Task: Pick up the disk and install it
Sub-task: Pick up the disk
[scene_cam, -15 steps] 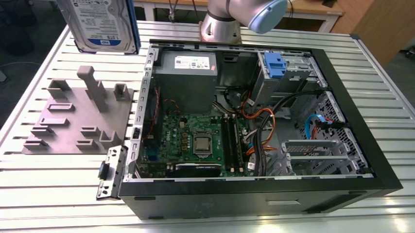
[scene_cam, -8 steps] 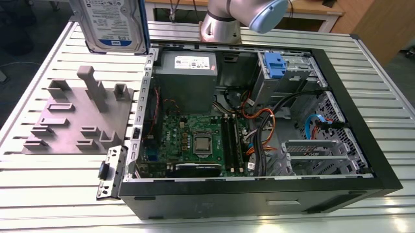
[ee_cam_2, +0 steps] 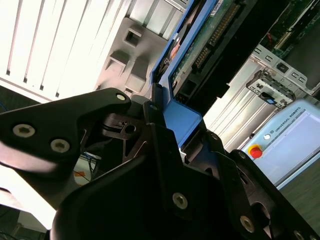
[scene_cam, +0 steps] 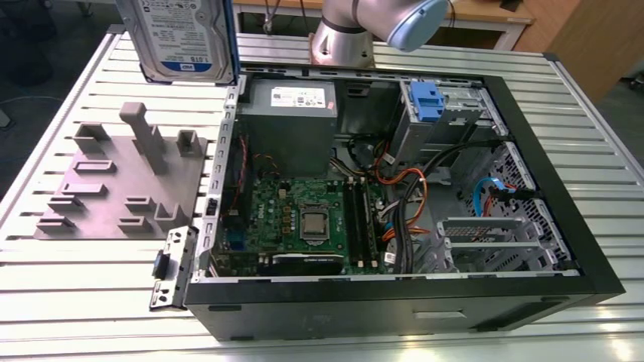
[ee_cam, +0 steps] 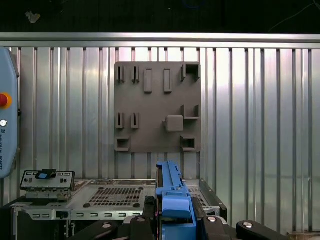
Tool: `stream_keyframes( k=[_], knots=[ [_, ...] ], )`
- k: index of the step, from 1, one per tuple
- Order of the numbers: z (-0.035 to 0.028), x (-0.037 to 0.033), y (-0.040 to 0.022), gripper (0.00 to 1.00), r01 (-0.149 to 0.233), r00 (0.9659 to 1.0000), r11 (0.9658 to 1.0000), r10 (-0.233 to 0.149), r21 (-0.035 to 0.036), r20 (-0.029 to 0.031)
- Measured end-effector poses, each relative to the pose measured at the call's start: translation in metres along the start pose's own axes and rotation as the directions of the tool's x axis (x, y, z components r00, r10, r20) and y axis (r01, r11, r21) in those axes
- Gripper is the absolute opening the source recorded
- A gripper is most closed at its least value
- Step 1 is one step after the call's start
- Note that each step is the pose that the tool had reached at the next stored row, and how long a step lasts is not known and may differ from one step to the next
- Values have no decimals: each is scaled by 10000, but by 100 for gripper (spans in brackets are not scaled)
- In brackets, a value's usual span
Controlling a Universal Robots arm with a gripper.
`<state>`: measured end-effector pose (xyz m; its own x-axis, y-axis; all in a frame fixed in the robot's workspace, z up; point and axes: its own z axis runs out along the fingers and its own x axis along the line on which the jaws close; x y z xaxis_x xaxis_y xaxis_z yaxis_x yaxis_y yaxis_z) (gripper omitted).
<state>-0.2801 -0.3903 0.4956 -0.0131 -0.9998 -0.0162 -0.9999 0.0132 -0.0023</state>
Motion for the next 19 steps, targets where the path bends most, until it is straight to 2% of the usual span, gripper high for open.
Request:
stream_keyframes(
  k=[13, 19],
  knots=[
    [0, 6, -7, 37, 3, 10000, 10000, -3, 0, 0],
    [-1, 111, -7, 37, 1, 10000, 10000, -1, -1, 0]
  ],
)
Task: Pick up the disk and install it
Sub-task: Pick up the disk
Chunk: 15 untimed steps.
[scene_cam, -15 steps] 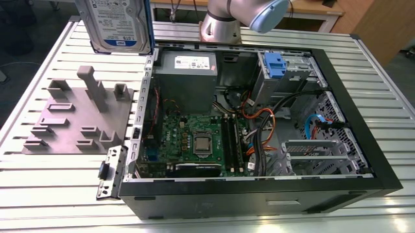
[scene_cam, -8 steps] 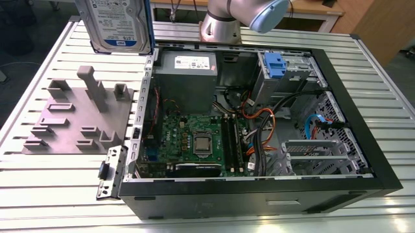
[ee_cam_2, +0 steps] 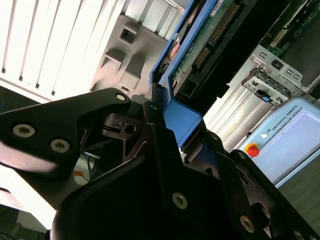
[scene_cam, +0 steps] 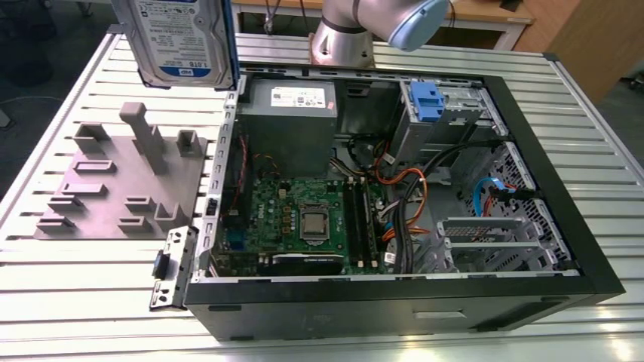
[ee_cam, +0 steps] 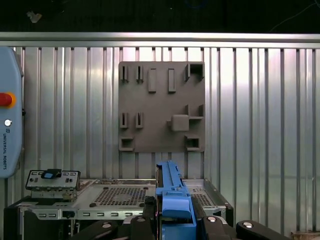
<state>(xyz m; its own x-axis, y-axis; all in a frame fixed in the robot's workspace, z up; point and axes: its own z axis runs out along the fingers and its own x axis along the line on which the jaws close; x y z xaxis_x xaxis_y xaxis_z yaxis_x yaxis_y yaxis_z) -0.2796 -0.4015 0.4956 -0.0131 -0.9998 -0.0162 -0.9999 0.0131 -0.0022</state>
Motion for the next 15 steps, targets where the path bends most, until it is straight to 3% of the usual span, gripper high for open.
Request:
stream_keyframes(
  k=[3, 10, 15],
  knots=[
    [2, 19, -9, 37, 0, 10000, 10000, 0, 1, 1],
    [7, 18, -122, 37, 1, 10000, 10000, -1, 1, 0],
    [7, 18, -126, 37, 1, 10000, 10000, -1, 0, 1]
  ],
)
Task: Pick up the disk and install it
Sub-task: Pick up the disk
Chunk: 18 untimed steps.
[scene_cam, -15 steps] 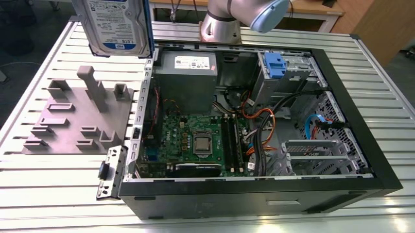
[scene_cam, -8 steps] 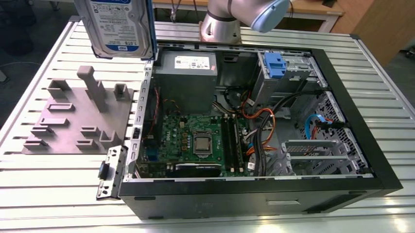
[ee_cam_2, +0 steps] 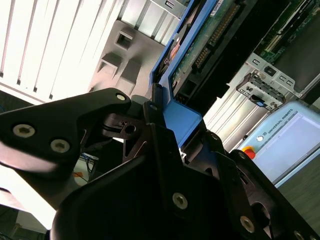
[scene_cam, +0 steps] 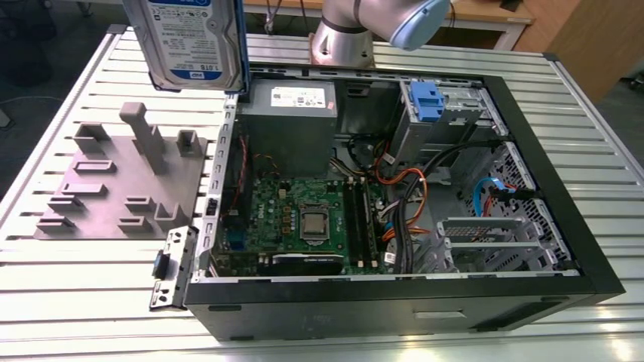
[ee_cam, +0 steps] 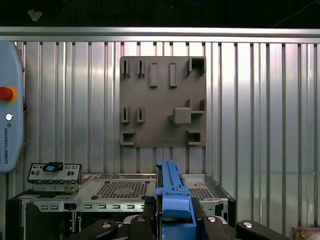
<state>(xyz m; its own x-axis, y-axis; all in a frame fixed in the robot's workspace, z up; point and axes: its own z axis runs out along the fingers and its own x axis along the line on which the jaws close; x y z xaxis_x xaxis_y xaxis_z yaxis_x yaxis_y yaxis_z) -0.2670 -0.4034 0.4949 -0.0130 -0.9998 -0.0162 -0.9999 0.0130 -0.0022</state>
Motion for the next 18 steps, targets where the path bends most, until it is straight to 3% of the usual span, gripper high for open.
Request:
stream_keyframes(
  k=[18],
  knots=[
    [0, -1, -82, 37, 0, 10000, 10000, 0, 0, 0]
  ],
)
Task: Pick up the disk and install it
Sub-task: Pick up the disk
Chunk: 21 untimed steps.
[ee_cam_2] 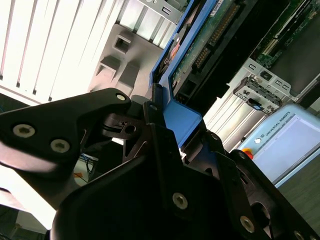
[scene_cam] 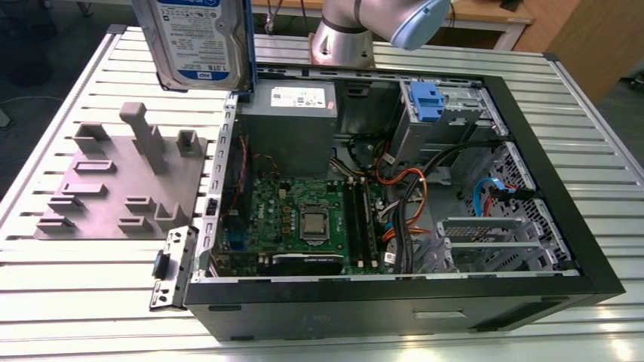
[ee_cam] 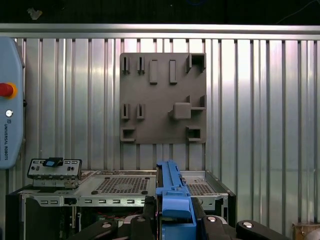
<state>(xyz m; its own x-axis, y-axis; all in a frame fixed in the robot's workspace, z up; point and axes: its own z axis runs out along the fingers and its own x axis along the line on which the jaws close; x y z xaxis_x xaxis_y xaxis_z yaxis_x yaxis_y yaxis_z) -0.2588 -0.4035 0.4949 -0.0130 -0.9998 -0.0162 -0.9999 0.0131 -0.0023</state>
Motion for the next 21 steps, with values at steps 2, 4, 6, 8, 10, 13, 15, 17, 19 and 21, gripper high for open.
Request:
stream_keyframes(
  k=[2, 4, 6, 8, 10, 13, 15, 17, 19, 21],
  knots=[
    [0, 0, -1, 37, 0, 10000, 10000, 0, 0, 0],
    [0, 0, -11, 37, 2, 10000, 10000, -2, -1, 0],
    [0, 0, -18, 37, 0, 10000, 10000, 0, 0, 0],
    [0, 0, -27, 37, 0, 10000, 10000, 0, -1, 0],
    [0, 0, -37, 37, 0, 10000, 10000, 0, 0, 0],
    [0, 0, -49, 37, -1, 10000, 10000, 1, -1, 0],
    [0, 0, -52, 37, -1, 10000, 10000, 1, -1, 0],
    [0, 6, -54, 37, 0, 10000, 10000, 0, -1, 0],
    [0, 18, -55, 37, 0, 10000, 10000, 0, -1, -3],
    [0, 20, -55, 37, 0, 10000, 10000, 0, -1, -3]
  ],
)
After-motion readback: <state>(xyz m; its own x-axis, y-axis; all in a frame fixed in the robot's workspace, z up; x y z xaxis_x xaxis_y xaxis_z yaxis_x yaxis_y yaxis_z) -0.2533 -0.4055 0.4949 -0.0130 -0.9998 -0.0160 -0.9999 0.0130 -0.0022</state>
